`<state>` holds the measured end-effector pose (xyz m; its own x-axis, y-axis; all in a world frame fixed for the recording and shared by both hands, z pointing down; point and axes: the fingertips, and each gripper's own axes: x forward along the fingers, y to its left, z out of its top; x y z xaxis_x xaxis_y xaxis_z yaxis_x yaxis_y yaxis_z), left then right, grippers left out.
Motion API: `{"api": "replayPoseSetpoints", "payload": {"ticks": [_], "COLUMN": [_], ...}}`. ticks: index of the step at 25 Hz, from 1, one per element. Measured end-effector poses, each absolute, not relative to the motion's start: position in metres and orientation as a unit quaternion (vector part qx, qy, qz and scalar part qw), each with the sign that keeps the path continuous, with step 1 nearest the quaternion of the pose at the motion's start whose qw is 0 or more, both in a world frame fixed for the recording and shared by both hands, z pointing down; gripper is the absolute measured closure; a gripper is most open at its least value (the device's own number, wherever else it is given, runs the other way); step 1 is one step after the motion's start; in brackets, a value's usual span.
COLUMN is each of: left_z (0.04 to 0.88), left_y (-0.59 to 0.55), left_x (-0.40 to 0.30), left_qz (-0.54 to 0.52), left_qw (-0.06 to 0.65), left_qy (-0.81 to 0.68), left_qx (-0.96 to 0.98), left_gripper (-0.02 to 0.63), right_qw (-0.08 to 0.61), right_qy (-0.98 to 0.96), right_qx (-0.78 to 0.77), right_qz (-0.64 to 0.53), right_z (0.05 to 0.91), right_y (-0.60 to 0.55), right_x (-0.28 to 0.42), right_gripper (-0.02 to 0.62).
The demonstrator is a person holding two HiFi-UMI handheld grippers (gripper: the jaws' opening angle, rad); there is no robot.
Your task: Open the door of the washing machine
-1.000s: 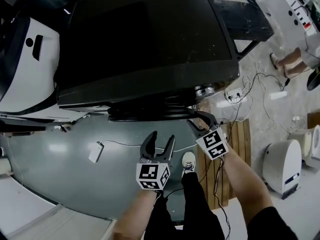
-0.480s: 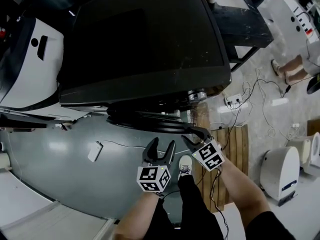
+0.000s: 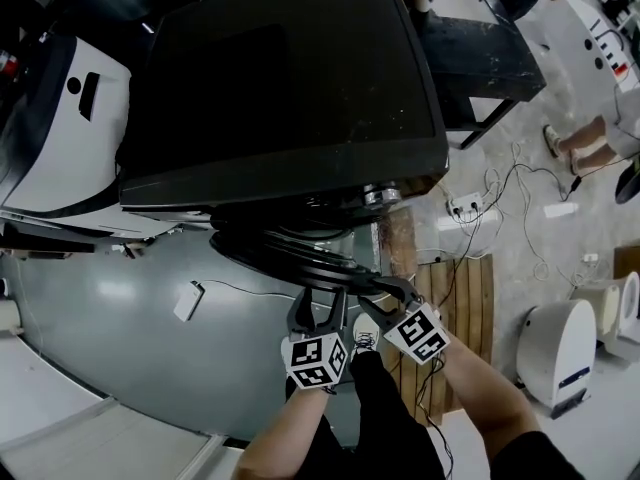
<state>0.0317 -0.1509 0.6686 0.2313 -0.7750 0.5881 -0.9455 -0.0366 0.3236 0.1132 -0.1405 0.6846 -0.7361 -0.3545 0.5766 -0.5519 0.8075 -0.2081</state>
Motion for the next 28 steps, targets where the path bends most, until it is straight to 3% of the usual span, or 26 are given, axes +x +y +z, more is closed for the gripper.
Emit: {"api": "replayPoseSetpoints", "payload": {"ticks": [10, 28], "left_z": [0.681, 0.679], "left_y": [-0.135, -0.082], "left_x": [0.025, -0.004], "left_qz": [0.11, 0.16], "left_qw": [0.396, 0.38], "left_qy": [-0.614, -0.531], "left_qx": [0.674, 0.74], "left_gripper": [0.287, 0.284], "right_qw": [0.267, 0.247], "right_qy": [-0.906, -0.88], "right_qx": [0.261, 0.343], "right_qz": [0.197, 0.217], "right_z": [0.67, 0.651], "right_y": [-0.122, -0.095], "right_x": [0.122, 0.082], "right_gripper": [0.436, 0.449]}}
